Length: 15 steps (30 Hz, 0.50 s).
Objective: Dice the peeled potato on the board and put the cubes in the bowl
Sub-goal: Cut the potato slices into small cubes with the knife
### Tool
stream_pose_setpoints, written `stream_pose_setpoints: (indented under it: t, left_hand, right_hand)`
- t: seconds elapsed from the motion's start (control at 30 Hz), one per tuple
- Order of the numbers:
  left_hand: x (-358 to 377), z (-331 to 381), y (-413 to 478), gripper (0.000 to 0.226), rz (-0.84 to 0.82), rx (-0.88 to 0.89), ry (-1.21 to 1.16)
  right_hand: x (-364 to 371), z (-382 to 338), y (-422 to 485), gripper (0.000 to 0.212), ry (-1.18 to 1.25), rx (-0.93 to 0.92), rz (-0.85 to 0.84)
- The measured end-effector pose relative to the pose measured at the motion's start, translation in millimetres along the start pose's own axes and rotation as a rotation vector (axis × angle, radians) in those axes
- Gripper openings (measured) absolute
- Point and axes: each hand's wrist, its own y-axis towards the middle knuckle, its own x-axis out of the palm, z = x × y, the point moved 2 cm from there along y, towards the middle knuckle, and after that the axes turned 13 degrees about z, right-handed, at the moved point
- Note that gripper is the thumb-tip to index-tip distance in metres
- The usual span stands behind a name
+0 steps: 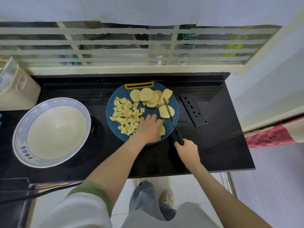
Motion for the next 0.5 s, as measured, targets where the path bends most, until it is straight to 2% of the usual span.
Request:
stream_pose_setpoints:
  t: [0.07,0.17,0.3,0.5]
  left_hand:
    - [3.0,-8.0,-7.4,0.081,0.031,-0.004,-0.033]
    - [7.2,-14.1,-16.4,0.089,0.060,-0.116,-0.089]
    - [10.5,-20.0,-24.6,0.078,0.114,-0.161,-0.073]
    - [15.1,-24.6,-29.3,0.078,0.145,-0.140,-0.071]
  right_hand:
    - [6.7,-2.8,-1.5,0.020,0.005,0.000,-0.023]
    - [17.6,-3.6,-3.3,0.019,0.000,0.015,-0.056]
    - [24.9,-3.6,-3.5,0.016,-0.007,0.021,-0.076]
    - [39.2,-2.7,-7.2,0.014,0.037,0.111,-0.134]
